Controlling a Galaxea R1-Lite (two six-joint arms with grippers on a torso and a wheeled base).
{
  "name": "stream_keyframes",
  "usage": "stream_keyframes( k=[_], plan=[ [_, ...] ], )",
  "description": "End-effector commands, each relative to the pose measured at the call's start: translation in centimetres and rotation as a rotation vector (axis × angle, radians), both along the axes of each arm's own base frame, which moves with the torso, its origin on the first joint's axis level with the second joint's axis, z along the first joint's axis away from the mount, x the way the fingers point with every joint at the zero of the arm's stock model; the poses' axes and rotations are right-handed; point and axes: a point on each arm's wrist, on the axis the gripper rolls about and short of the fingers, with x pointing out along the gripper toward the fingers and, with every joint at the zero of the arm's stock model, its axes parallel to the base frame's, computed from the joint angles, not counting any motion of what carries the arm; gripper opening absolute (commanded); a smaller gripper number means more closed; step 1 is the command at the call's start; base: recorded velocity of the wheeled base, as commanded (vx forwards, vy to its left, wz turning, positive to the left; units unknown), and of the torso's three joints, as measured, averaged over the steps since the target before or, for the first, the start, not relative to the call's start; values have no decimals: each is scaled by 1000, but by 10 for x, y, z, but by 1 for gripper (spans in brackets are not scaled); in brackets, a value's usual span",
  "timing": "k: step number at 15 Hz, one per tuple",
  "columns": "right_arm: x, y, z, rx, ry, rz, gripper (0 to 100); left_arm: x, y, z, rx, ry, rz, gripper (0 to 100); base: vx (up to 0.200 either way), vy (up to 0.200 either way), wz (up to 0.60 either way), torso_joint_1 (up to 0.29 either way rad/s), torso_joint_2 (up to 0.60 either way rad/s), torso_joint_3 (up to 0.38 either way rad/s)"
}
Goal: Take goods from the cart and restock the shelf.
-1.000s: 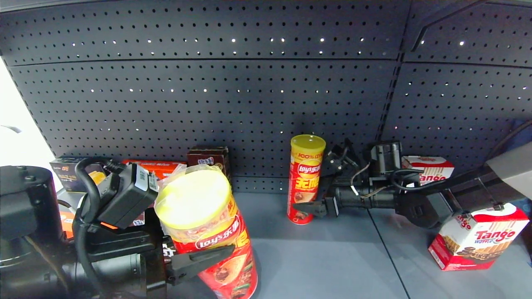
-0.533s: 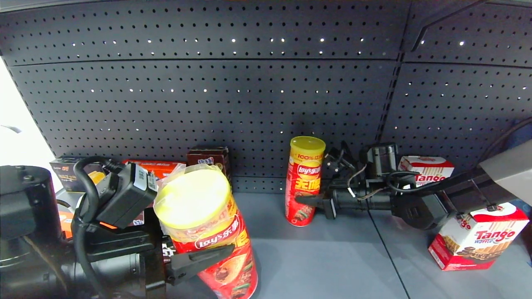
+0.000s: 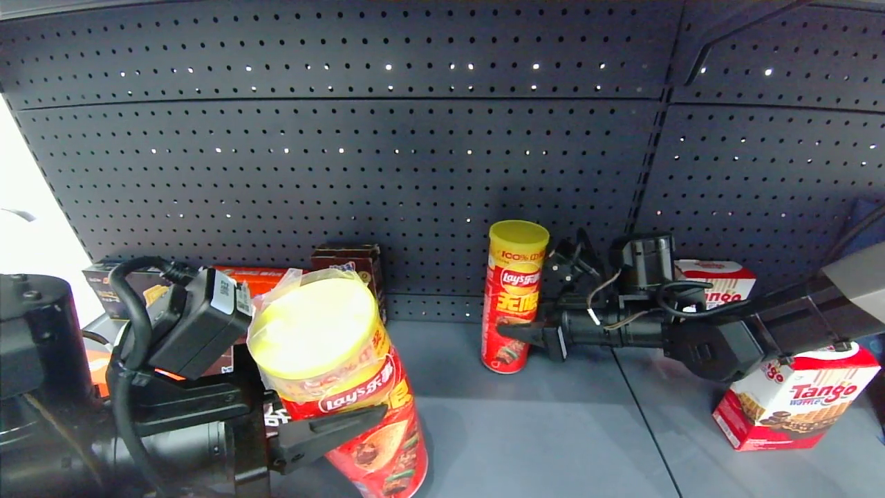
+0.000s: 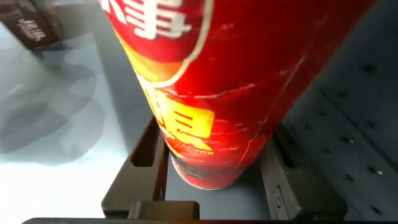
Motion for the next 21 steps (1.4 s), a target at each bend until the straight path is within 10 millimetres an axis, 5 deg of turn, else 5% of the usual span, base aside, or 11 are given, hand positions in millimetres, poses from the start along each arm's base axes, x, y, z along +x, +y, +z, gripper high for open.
stream_keyframes(
  k=[1,11,21],
  plan=[
    [-13,-5,15,11,-28,-5,0,0,0,0,0,-1,0,0,0,0,0,0,0,0],
    [-100,-17,29,19,-55,55,0,0,0,1,0,-3,1,0,0,0,0,0,0,0],
    [-138,-18,16,1,-38,107,0,0,0,1,-1,-2,2,0,0,0,0,0,0,0]
  ],
)
